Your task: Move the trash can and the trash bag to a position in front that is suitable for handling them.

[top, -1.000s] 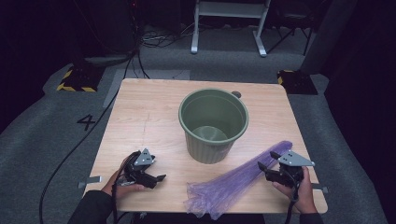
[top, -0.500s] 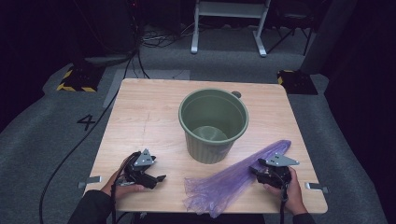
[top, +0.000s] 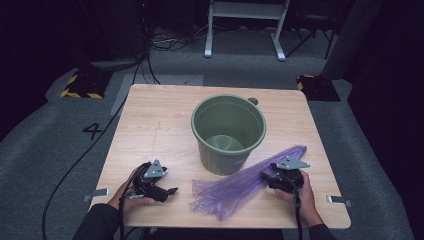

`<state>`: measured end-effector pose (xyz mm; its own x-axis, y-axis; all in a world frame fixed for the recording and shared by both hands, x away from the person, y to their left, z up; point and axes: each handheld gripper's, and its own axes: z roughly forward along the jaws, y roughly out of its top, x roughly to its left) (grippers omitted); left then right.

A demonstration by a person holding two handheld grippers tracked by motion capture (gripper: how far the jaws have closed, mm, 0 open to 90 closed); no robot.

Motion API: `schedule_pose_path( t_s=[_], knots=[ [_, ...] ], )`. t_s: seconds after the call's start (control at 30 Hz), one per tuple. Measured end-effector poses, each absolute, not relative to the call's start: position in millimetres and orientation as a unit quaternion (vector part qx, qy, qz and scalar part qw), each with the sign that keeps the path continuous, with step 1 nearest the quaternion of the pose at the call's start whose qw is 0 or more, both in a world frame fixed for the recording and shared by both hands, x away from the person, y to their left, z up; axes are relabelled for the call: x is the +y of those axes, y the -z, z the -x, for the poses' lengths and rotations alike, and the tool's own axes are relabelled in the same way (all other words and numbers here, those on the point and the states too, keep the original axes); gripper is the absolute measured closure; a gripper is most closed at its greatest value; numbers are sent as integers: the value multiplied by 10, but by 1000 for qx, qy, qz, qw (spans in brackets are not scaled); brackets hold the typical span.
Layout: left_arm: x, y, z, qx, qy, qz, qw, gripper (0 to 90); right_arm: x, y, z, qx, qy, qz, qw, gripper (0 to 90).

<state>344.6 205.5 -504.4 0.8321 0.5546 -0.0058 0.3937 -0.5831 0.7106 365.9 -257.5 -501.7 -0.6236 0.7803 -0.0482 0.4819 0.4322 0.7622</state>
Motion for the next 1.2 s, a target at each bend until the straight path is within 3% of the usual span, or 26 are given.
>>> schedule_pose_path(
  t_s=[0.3,0.63,0.93,1.2],
  knots=[
    [2118,5031,-3478,266,-102,-885,368,154,-2389,5016,-3755,829,-373,-370,190,411],
    [2113,4835,-3537,322,-109,-854,393,189,-2203,5017,-3772,837,-376,-353,184,396],
    [1779,4530,-3348,274,-104,-853,432,195,-2160,5022,-3799,836,-377,-353,185,391],
    [1397,4517,-3238,229,-94,-875,417,185,-2150,5023,-3810,836,-377,-352,185,387]
  ],
)
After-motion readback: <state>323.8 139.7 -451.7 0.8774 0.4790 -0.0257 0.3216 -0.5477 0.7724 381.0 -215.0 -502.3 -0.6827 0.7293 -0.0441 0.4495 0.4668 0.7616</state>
